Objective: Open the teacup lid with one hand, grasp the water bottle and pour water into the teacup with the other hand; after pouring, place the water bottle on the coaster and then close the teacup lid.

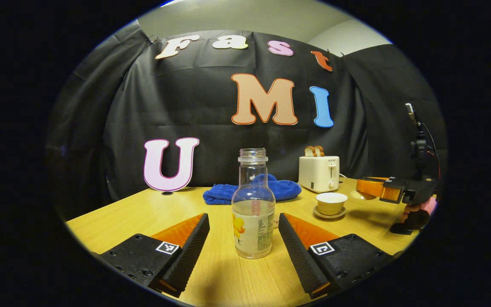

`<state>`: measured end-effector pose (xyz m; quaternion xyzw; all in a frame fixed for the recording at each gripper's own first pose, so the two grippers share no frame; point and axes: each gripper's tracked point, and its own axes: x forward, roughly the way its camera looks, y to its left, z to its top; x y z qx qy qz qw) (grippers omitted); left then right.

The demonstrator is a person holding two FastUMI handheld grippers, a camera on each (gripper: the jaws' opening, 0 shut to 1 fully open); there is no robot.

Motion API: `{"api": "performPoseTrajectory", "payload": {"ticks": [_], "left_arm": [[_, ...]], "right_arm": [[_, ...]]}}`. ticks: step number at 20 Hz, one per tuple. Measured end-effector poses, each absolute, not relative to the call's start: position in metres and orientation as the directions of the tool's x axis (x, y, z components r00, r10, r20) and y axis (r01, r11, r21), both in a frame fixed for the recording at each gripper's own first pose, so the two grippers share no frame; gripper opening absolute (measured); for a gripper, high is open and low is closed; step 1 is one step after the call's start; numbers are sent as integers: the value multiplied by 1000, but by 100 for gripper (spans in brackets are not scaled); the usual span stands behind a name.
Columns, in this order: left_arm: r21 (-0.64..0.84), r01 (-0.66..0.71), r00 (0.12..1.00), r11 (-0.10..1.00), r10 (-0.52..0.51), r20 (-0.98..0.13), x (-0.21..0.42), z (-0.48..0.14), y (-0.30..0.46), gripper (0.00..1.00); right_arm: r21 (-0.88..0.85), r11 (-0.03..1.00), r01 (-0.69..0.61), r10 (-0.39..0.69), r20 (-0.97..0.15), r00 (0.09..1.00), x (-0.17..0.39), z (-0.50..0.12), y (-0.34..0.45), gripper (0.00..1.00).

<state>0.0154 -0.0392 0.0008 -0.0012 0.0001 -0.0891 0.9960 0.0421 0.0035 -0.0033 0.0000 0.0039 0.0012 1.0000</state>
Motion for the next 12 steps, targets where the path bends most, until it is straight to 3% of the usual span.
{"api": "performPoseTrajectory", "payload": {"ticks": [5, 12], "left_arm": [[-3, 215, 976, 977, -215, -10, 31, -2, -50, 95], [-11, 263, 954, 965, -262, -143, 55, -23, -62, 94]], "right_arm": [[-2, 1000, 26, -26, -1, 1000, 25, -1, -8, 29], [-4, 997, 74, -74, 3, 997, 7, 1, -33, 28]]}}
